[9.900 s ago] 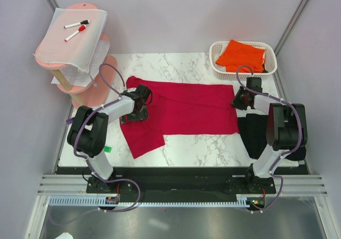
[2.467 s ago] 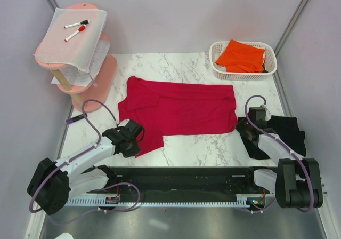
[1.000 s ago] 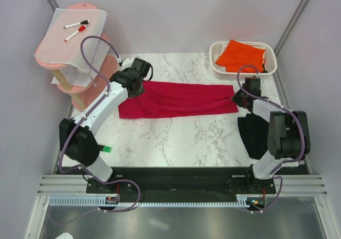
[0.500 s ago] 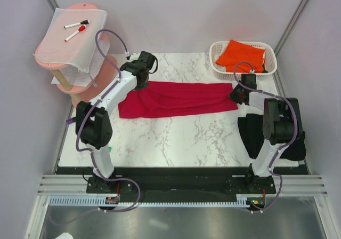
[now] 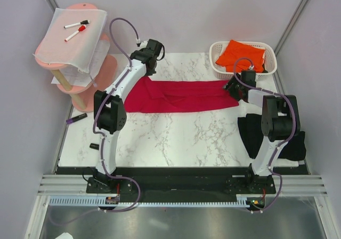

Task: Fold and stack the t-shirts
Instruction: Fold the other side of the tshirt into a rectangle, then rotate the tshirt 90 degrees

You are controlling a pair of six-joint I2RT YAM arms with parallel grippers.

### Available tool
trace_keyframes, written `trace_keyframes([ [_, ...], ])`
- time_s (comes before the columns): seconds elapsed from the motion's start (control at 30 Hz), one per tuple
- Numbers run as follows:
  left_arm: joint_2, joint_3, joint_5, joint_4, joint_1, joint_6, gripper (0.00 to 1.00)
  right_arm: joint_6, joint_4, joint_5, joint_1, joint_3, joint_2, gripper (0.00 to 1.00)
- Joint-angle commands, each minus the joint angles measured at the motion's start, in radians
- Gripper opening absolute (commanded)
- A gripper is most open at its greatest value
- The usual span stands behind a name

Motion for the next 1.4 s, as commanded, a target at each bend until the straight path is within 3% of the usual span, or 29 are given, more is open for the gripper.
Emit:
trace_keyframes([
  [0.0,0.087,0.131,0.015,-0.034,0.008,0.079,0.21,-0.011,-0.006,-0.002,-0.009,0.008,0.036,0.75],
  [0.03,0.101,0.148,0.017,-0.043,0.010,0.075,0.58,-0.014,-0.005,-0.004,-0.009,0.008,0.033,0.77],
  [0.13,0.113,0.175,0.006,-0.089,0.019,0.026,0.92,-0.027,0.012,0.001,-0.009,-0.004,0.005,0.98],
  [0.47,-0.084,-0.047,0.002,-0.069,-0.003,-0.020,0.96,0.042,0.145,-0.055,-0.018,-0.041,-0.033,0.98],
  [0.67,-0.176,-0.231,-0.038,-0.019,-0.090,-0.023,0.96,0.033,0.294,-0.055,-0.012,-0.159,-0.183,0.98],
  [0.77,-0.216,-0.311,-0.029,0.009,-0.128,-0.036,0.96,-0.118,0.157,-0.029,0.037,-0.075,-0.205,0.98],
  [0.93,-0.233,-0.416,0.035,0.048,-0.153,-0.066,0.95,-0.359,-0.193,-0.010,0.172,0.240,-0.082,0.98],
  [1.07,-0.229,-0.482,0.055,0.067,-0.153,-0.080,0.95,-0.407,-0.338,-0.018,0.244,0.457,0.063,0.98],
  [1.37,-0.198,-0.522,0.104,0.098,-0.152,-0.091,0.96,-0.430,-0.486,-0.067,0.299,0.674,0.304,0.97],
])
